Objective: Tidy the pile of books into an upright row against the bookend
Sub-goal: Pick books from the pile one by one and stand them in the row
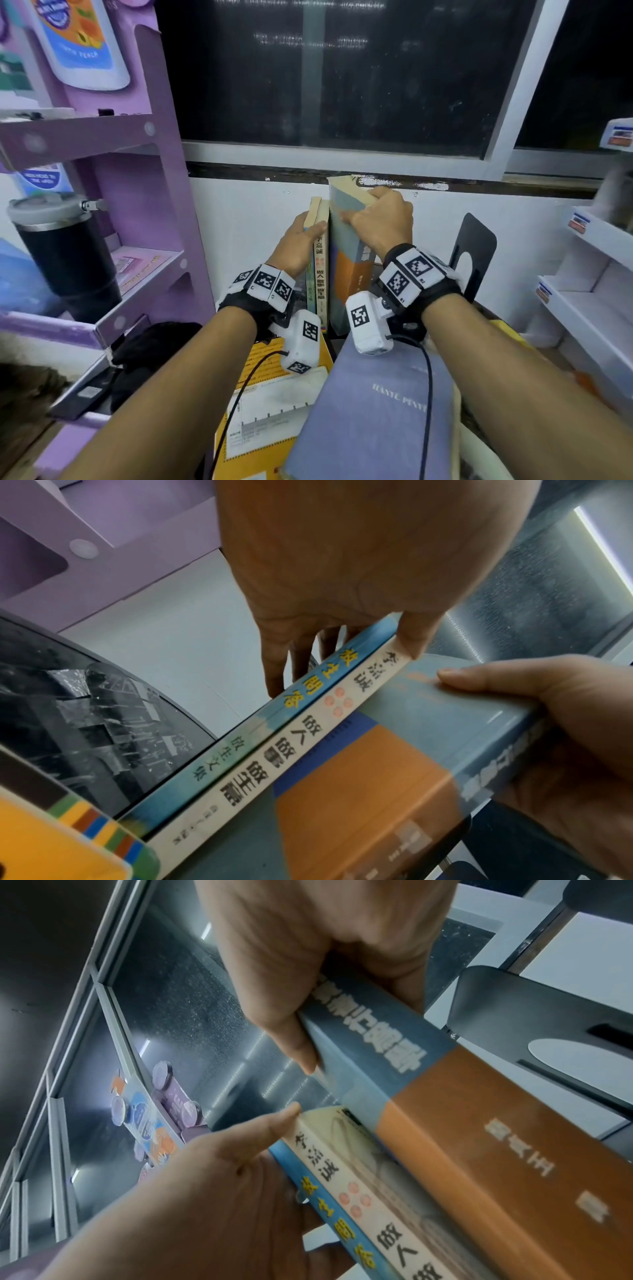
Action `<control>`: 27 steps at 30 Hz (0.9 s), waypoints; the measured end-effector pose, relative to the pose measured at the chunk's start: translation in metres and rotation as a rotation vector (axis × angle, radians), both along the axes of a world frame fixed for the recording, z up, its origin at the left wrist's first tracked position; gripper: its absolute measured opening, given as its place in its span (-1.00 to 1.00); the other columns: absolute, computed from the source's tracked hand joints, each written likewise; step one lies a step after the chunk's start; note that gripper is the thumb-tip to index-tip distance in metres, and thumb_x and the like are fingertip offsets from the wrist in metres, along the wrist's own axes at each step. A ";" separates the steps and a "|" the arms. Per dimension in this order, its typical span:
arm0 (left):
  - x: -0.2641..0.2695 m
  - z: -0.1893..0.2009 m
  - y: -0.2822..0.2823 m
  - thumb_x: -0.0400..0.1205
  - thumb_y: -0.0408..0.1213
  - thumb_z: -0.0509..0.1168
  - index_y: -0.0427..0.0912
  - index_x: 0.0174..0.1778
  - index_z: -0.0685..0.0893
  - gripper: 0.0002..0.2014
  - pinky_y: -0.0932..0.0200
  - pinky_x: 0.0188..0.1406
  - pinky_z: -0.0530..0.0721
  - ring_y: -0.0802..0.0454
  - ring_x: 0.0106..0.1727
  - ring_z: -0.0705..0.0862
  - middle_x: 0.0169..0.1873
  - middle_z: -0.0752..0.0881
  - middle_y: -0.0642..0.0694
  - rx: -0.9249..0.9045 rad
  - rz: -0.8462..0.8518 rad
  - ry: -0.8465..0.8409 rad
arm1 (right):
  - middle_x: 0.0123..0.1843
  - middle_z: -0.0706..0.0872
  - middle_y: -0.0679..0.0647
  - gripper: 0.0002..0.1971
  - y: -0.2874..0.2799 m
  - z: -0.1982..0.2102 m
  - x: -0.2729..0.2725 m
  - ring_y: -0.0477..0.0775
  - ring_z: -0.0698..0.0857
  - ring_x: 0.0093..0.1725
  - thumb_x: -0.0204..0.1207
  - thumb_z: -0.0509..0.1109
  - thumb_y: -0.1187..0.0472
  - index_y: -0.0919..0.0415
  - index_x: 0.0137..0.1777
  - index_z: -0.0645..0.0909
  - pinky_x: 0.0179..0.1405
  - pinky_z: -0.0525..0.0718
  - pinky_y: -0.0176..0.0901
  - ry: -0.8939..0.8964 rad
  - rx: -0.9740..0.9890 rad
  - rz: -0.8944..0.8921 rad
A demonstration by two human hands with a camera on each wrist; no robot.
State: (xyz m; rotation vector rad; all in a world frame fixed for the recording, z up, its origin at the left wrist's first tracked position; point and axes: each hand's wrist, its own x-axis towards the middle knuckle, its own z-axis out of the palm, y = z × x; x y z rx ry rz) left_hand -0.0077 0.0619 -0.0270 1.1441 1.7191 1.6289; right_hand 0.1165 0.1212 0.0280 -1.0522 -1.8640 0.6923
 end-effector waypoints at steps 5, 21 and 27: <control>-0.001 0.000 0.000 0.73 -0.09 0.16 -0.12 0.56 0.29 -0.52 -0.16 0.42 0.49 -0.17 0.36 0.57 0.33 0.57 -0.19 0.005 -0.039 -0.024 | -0.18 0.62 -0.01 -0.74 0.000 -0.010 -0.002 0.07 0.65 -0.08 0.37 0.57 0.12 0.09 0.04 0.67 -0.08 0.67 -0.18 -0.032 -0.013 0.015; -0.008 0.009 -0.005 0.55 0.04 0.31 0.19 0.59 0.29 -0.35 -0.25 0.34 0.57 -0.16 0.35 0.59 0.47 0.51 -0.13 -0.095 0.007 0.006 | 0.40 0.57 0.10 0.10 0.001 -0.017 0.018 0.08 0.59 0.27 0.15 0.74 -0.01 0.03 0.65 0.18 0.05 0.61 -0.21 -0.349 0.042 0.343; -0.008 0.006 -0.006 0.47 0.17 0.29 0.25 0.59 0.26 -0.27 -0.28 0.39 0.51 -0.16 0.43 0.53 0.51 0.48 -0.10 -0.118 -0.008 0.028 | 0.53 0.50 0.13 0.17 0.003 -0.016 0.021 0.10 0.47 0.48 0.12 0.76 0.01 0.12 0.68 0.15 0.22 0.43 -0.29 -0.418 0.090 0.391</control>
